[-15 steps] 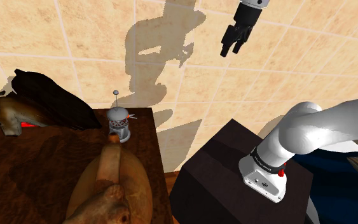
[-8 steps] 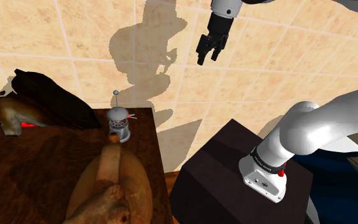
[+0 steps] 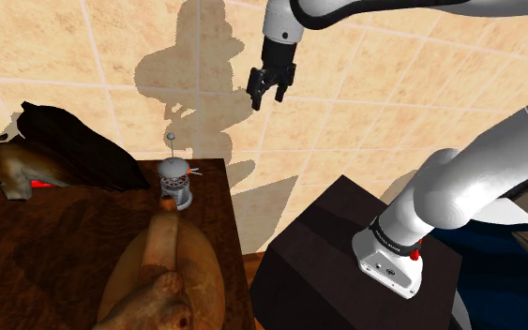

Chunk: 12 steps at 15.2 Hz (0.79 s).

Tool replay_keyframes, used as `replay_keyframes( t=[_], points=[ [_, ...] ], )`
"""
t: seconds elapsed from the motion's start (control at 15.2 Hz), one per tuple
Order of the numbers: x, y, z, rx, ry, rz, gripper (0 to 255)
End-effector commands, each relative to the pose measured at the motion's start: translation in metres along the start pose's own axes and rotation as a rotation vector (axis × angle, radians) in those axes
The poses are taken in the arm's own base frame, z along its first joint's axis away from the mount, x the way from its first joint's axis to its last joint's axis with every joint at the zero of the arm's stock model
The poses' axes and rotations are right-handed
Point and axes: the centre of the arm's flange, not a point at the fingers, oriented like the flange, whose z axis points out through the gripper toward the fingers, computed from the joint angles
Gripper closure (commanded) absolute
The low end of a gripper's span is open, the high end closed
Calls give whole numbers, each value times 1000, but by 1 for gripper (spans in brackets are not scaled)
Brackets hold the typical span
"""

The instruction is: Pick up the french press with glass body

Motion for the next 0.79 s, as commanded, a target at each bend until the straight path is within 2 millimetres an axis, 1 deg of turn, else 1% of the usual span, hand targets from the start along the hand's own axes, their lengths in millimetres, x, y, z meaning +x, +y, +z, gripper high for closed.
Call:
replay_keyframes(
  t=[0.0, 0.73],
  points=[
    [12, -21, 12, -1, -7, -6, 0],
    [87, -130, 82, -14, -44, -37, 0]
  ],
)
